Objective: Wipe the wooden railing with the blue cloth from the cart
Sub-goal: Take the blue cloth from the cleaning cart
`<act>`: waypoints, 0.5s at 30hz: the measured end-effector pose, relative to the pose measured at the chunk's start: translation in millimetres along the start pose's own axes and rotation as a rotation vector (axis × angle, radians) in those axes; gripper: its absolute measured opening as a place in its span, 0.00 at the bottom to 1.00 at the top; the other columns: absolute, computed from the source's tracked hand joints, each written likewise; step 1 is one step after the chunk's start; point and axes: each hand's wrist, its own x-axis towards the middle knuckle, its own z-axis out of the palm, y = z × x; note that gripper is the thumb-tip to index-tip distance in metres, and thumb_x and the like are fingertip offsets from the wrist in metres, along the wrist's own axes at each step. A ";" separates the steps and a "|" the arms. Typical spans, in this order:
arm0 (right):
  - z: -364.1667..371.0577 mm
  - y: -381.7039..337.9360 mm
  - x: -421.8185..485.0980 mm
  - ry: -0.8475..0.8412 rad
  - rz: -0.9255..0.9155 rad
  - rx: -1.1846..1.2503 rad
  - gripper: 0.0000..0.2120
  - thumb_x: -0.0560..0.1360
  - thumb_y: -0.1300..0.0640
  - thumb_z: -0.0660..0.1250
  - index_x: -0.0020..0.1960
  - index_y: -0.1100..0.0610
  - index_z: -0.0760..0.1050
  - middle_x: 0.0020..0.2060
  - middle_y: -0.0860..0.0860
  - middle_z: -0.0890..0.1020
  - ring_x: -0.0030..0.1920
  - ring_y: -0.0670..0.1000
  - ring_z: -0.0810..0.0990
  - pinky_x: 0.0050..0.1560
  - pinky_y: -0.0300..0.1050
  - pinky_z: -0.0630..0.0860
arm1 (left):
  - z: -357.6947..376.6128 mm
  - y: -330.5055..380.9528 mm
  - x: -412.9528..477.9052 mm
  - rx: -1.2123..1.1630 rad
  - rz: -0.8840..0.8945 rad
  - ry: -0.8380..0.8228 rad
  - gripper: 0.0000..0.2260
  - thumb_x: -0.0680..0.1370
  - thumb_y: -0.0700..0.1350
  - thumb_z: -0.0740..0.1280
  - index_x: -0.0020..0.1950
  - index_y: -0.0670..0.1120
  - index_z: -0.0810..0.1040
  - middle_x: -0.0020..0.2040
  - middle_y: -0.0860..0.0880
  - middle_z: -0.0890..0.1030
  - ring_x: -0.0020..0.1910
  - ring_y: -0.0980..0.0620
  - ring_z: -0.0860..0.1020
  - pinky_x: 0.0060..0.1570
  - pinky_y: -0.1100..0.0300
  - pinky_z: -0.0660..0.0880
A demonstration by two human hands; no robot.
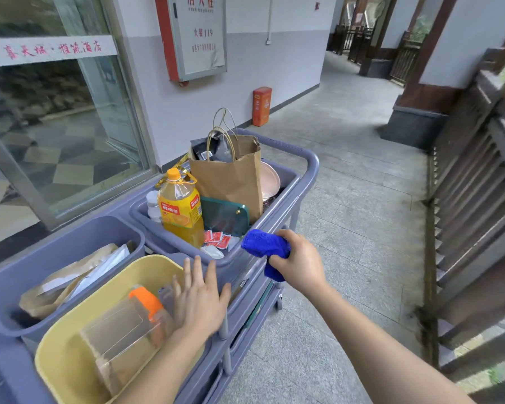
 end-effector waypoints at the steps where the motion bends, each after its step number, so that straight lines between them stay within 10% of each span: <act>1: -11.6 3.2 -7.7 0.029 0.016 -0.013 0.20 0.63 0.49 0.66 0.55 0.44 0.73 0.44 0.47 0.79 0.43 0.52 0.77 0.40 0.44 0.69 | -5.9 7.9 1.3 -0.013 0.045 0.011 0.30 0.81 0.61 0.59 0.80 0.49 0.61 0.81 0.41 0.56 0.81 0.40 0.50 0.76 0.36 0.54; 15: -203.9 75.9 -151.7 0.499 0.363 -0.063 0.17 0.63 0.50 0.67 0.52 0.42 0.73 0.42 0.41 0.80 0.42 0.43 0.77 0.42 0.43 0.74 | -48.9 204.7 -34.6 -0.222 0.593 0.048 0.30 0.78 0.57 0.58 0.78 0.45 0.65 0.80 0.39 0.60 0.80 0.39 0.53 0.77 0.38 0.53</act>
